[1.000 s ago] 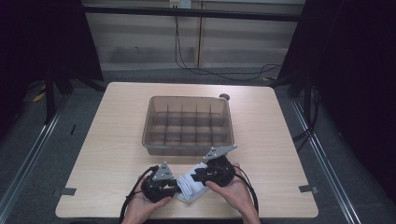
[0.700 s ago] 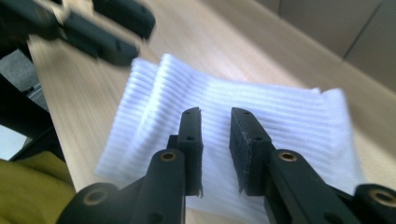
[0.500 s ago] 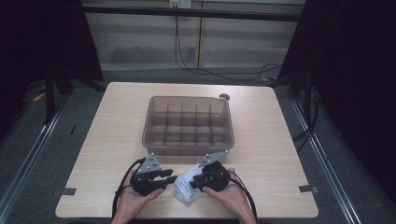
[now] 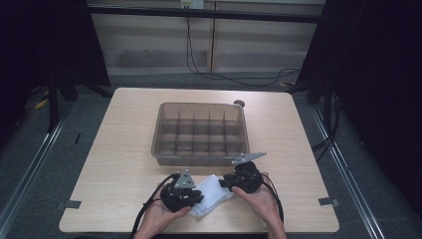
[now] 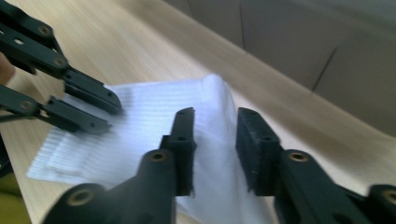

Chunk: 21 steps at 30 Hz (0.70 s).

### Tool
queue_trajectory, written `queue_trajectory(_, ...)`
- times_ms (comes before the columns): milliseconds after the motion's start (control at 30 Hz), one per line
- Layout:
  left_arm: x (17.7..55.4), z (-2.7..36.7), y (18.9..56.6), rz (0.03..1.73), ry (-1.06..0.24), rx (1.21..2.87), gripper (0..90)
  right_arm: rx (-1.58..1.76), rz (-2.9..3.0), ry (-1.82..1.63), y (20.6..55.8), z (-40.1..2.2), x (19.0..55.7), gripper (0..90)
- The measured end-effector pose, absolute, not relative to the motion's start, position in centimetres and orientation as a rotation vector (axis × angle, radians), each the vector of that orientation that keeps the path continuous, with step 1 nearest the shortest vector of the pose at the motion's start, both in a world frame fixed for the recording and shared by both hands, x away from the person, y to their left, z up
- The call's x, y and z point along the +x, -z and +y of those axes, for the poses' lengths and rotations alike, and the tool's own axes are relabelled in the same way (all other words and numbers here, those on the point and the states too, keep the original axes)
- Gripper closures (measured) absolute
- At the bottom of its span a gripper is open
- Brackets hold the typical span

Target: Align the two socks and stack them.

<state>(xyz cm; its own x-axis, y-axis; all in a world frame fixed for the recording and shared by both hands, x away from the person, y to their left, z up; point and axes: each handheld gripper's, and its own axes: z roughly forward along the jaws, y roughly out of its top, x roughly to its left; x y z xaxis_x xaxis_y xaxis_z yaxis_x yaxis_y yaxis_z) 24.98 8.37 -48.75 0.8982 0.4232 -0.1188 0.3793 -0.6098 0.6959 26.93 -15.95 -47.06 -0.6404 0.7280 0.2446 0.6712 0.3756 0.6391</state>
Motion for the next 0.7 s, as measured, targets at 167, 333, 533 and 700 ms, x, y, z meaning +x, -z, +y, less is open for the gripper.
queue_trajectory(167,24.9,8.4,48.8,0.561,-0.074,2.291,77.9,1.316,2.561,-1.097,48.1,-15.6,27.4,57.3)
queue_trajectory(333,25.0,8.8,49.1,0.574,-0.056,2.258,77.8,1.294,2.569,-1.058,49.2,-15.1,27.4,56.9)
queue_trajectory(533,25.2,8.4,48.7,0.587,-0.054,2.274,72.6,1.208,2.576,-1.020,49.1,-14.5,27.1,64.8)
queue_trajectory(700,25.4,7.7,48.5,0.571,-0.066,2.286,68.6,1.224,2.598,-1.033,49.1,-14.5,27.0,76.9)
